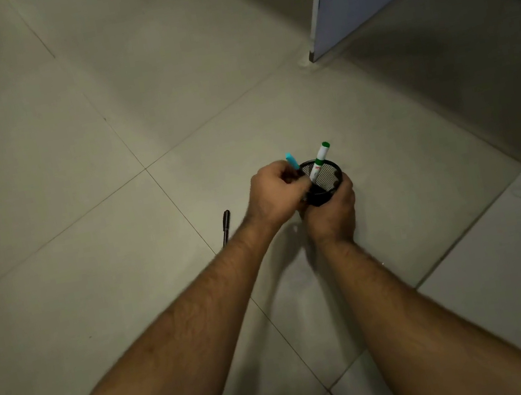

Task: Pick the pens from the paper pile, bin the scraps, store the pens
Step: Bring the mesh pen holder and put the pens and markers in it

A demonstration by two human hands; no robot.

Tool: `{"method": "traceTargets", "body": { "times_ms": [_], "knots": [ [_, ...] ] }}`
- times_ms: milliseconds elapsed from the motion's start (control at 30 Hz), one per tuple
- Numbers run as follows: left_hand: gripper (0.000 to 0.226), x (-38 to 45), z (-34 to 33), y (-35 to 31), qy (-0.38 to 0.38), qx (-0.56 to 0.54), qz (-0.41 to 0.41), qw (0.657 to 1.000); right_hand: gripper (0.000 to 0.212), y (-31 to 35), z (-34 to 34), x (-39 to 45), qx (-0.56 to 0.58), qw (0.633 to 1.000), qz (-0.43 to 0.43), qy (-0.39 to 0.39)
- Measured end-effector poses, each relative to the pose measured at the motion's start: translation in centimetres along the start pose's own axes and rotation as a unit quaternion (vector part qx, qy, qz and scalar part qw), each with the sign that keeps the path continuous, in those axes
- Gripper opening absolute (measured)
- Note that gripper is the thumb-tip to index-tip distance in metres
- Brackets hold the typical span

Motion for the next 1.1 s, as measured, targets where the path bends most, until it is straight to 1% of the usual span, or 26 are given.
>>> {"method": "traceTargets", "body": {
  "times_ms": [33, 67, 100, 167, 233, 300, 367, 433, 467, 567, 633, 700, 767, 867, 900, 1000, 1100],
  "knots": [
    [0.008, -0.2, -0.2, 0.2, 0.013, 0.034, -0.01, 0.999, 0.081, 0.2, -0.1, 0.0, 0.001, 1.0, 0.0, 0.003],
    [0.009, -0.4, -0.3, 0.5, 0.01, 0.031, -0.014, 0.999, 0.081, 0.3, -0.1, 0.0, 0.004, 1.0, -0.001, 0.003],
    [0.01, -0.4, 0.0, 0.9, -0.012, -0.01, -0.006, 1.0, 0.082, 0.3, -0.1, 0.0, 0.008, 1.0, 0.0, 0.003],
    [0.008, -0.5, 1.2, 2.0, -0.079, -0.11, 0.016, 0.991, 0.087, 0.2, -0.1, 0.0, 0.012, 1.0, -0.001, 0.004],
    [0.009, -0.7, 2.1, 3.1, -0.109, -0.12, 0.031, 0.986, 0.09, 0.2, -0.1, -0.1, 0.013, 1.0, -0.004, 0.014],
    [0.007, -1.0, 3.0, 5.0, -0.123, -0.052, 0.057, 0.989, 0.09, 0.2, -0.3, -0.3, 0.02, 0.999, -0.002, 0.025],
    [0.01, -1.4, 4.0, 7.7, -0.117, 0.103, 0.093, 0.983, 0.09, 0.2, -0.4, -0.6, 0.024, 0.999, -0.003, 0.036],
    [0.021, -2.0, 4.3, 10.3, -0.063, 0.27, 0.134, 0.951, 0.09, 0.3, -0.8, -0.9, 0.023, 0.998, -0.004, 0.054],
    [0.025, -2.3, 4.2, 11.0, -0.037, 0.315, 0.142, 0.938, 0.091, 0.3, -1.0, -1.1, 0.023, 0.998, -0.003, 0.062],
    [0.026, -2.3, 3.1, 11.6, 0.006, 0.374, 0.132, 0.918, 0.091, 0.2, -1.4, -1.4, 0.025, 0.997, 0.005, 0.073],
    [0.023, -2.0, 2.7, 11.4, 0.015, 0.393, 0.133, 0.91, 0.09, 0.1, -1.5, -1.6, 0.026, 0.997, 0.006, 0.076],
    [0.025, -1.7, 2.7, 11.1, 0.024, 0.403, 0.147, 0.903, 0.089, 0.1, -1.5, -1.6, 0.023, 0.997, 0.008, 0.079],
    [0.031, -1.5, 3.1, 11.0, 0.031, 0.39, 0.18, 0.902, 0.089, 0.1, -1.4, -1.7, 0.021, 0.996, 0.009, 0.081],
    [0.041, -1.3, 3.8, 11.4, 0.022, 0.329, 0.243, 0.912, 0.089, 0.0, -1.6, -1.7, 0.022, 0.996, 0.011, 0.085],
    [0.043, -1.3, 3.9, 11.5, 0.025, 0.316, 0.251, 0.915, 0.089, 0.0, -1.6, -1.7, 0.022, 0.996, 0.012, 0.086],
    [0.032, -1.1, 4.2, 11.5, 0.007, 0.244, 0.244, 0.939, 0.088, 0.1, -1.7, -1.9, 0.016, 0.996, 0.018, 0.083],
    [0.021, -0.7, 4.6, 10.4, -0.042, 0.087, 0.231, 0.968, 0.088, 0.2, -1.6, -1.8, 0.013, 0.997, 0.014, 0.074]
  ]
}}
Point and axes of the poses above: each hand's wrist, its own x-axis towards the middle knuckle, its own z-axis out of the back of the hand, y = z × x, the point moved 5 cm from there along x, towards the middle knuckle, and after that the axes turned 1 degree about -z, right-handed, at the moved point
